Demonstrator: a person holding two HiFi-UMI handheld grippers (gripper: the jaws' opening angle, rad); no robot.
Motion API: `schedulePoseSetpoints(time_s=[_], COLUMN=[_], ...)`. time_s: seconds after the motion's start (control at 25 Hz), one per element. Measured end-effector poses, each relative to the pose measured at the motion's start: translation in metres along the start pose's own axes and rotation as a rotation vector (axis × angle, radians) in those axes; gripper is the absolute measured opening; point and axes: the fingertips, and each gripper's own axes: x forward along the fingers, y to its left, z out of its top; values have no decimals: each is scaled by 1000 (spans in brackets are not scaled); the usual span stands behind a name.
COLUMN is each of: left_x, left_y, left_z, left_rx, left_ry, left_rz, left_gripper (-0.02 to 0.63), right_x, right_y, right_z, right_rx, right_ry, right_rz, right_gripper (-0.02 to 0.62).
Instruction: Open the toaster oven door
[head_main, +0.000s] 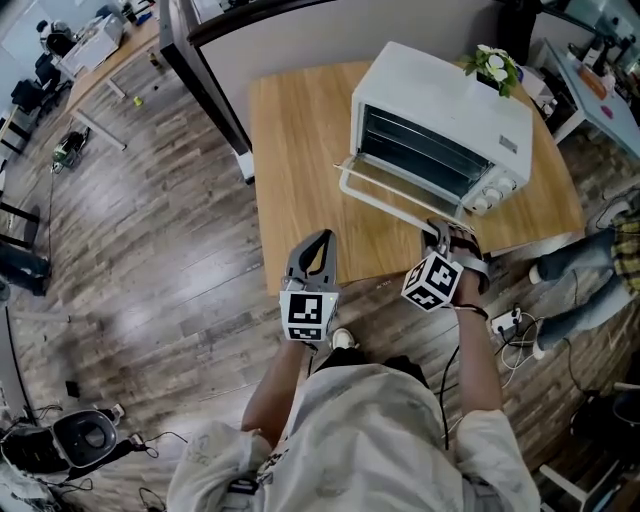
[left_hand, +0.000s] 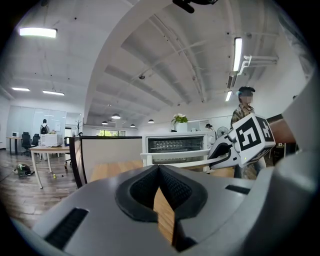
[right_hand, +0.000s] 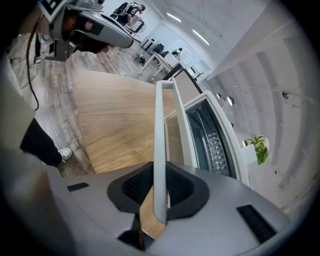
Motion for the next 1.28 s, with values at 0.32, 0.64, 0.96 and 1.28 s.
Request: schedulePoseSetpoints(time_s=[0.32,0.64,0.96,1.28], left_x=[-4,-12,-15,-21], left_y=[-8,-9,-13,-25], left_z=[-13,-28,-52,-71], left_rx=[2,-6,-16,-26], left_ry=[16,34,72,106], left_rz=[-11,-11,-18,-32], left_gripper=[14,14,14,14], right_x=[1,7,11,15], right_y=[21,48,66,87], right_z=[-3,-7,-9,-16], right_rx=[-10,-8,33,97], right_ry=[3,20,21,12], right_rz=[-18,-56,-103,-153], right_gripper=[89,91,94,94])
